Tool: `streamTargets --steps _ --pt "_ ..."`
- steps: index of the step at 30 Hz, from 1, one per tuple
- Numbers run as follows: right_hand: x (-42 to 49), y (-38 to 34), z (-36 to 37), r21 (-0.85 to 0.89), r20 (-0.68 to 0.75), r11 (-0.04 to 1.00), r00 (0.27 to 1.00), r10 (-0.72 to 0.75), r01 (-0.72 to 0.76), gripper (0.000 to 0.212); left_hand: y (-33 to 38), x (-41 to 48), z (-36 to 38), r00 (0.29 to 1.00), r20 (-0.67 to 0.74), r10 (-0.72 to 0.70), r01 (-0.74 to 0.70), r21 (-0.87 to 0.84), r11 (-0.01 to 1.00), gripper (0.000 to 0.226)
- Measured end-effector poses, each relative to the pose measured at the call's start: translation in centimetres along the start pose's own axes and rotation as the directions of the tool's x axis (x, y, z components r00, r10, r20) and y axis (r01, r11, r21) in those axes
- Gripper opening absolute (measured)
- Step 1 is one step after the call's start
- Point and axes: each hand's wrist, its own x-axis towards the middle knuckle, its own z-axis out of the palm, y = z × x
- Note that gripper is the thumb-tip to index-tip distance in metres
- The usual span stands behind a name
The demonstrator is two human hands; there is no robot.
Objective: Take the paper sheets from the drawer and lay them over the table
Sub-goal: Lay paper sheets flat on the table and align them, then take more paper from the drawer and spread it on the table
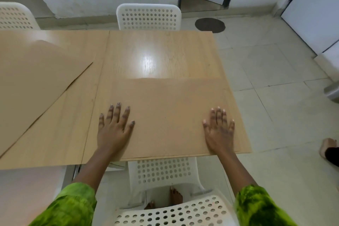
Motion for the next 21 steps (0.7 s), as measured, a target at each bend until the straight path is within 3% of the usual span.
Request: streamTargets --steps 5,9,12,16,21 --pt "-1.7 -4.5 -1.4 0.154 0.086 0.985 0.992 -0.091 0.077 0.056 1.2 -0.7 -1.7 0.996 0.090 -0.022 0.026 -0.051 0.998 0.065" --pt "-4.6 -11.0 -1.8 0.457 0.069 0.873 0.972 -0.225 0.170 0.042 1.2 -3.4 -4.0 0.996 -0.030 -0.085 0.068 -0.367 0.928 0.049" --pt "-7.2 -15.4 -1.7 0.618 0.047 0.762 0.959 -0.280 0.192 0.032 -1.5 -6.7 -5.6 0.964 -0.103 -0.246 0.147 -0.565 0.812 0.037" --pt "-11.3 -20.9 -1.0 0.757 0.110 0.643 0.947 -0.301 0.116 0.029 -7.0 -11.6 -7.4 0.916 -0.099 -0.388 0.220 -0.686 0.694 0.029" --pt "-18.7 -28.5 0.8 0.847 0.161 0.531 0.940 -0.302 0.026 0.018 -16.0 -19.7 -9.0 0.880 -0.094 -0.466 0.236 -0.764 0.600 0.027"
